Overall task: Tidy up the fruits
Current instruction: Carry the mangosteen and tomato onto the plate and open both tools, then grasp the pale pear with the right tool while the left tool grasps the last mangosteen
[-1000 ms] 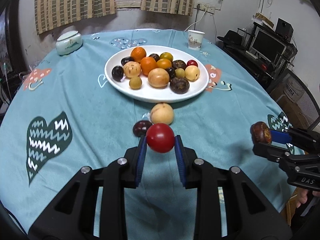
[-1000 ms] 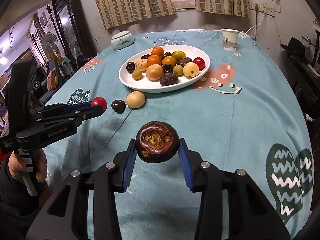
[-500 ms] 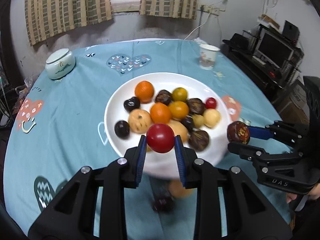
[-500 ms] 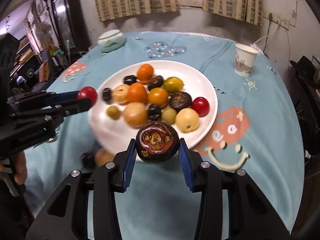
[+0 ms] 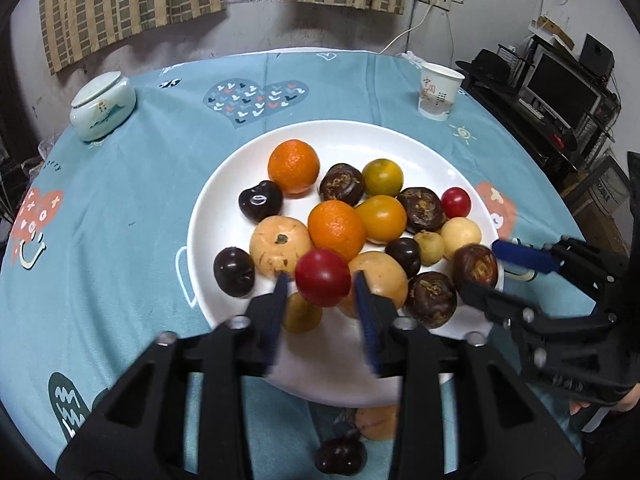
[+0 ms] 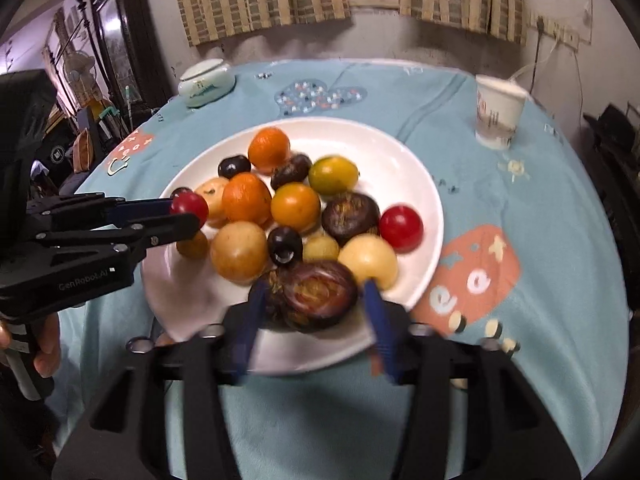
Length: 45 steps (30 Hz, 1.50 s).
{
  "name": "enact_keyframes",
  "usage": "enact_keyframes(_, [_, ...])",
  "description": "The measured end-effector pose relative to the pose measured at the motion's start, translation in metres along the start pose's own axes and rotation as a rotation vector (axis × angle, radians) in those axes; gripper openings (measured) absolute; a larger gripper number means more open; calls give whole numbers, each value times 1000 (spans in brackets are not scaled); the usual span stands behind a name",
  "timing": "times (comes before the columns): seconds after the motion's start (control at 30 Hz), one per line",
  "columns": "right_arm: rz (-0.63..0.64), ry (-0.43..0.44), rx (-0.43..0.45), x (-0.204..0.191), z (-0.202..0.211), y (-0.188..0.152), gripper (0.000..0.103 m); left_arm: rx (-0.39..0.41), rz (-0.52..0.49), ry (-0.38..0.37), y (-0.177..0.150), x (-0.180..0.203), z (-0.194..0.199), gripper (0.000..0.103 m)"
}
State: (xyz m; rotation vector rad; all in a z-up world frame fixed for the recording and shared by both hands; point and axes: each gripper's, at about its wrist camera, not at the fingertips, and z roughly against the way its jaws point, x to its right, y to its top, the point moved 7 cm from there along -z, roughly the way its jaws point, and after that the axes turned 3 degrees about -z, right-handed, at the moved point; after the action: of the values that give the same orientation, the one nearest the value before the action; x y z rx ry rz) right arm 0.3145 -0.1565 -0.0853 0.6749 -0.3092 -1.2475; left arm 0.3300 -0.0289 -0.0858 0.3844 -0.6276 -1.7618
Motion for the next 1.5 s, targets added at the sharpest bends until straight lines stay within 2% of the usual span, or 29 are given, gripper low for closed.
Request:
enact_keyframes(0.03, [13,-5,15,-2,2,2,65,8,13,-5,1,-1,5,70])
enact_keyframes(0.07, [35,-13,30,-4,5,4,65,23,17,-5,1,-1,10,73])
enact_keyframes(0.13, [61,-40,41,-8,13,4,65,49,12,-7,-2,0,25,73])
enact_keyframes(0.23, [56,-4,46,-16,30,-4,65,87,11,18,-16,2,50,77])
enact_keyframes(0.33, [48,22,44,-27,49,-23,66,125,6,59,-37,7,74,83])
enact_keyframes(0.43, [36,45,37,-40,64,-46,66,149,14,47,-54,14,92,86])
enact_keyframes(0.67, [-20,81,20,-70,79,-83,66,166,9,34,-85,22,113,88])
enact_keyframes(0.8, [-79,116,20,-84,74,-90,66,201,62,68,-106,-3,129,90])
enact_keyframes(0.93, [-128,113,35,-92,53,-83,65,212,128,107,-125,-38,138,90])
enact_keyframes(1.07, [-137,71,27,-94,27,-73,53,221,176,109,-139,-62,143,90])
enact_keyframes(1.13, [-140,47,19,-93,15,-69,53,221,186,103,-143,-68,144,90])
enact_keyframes(1.3, [-172,37,-22,-88,-11,-67,43,221,177,93,-144,-68,143,90])
enact_keyframes(1.5, [-184,83,-32,-85,-13,-67,42,189,152,77,-141,-55,131,90])
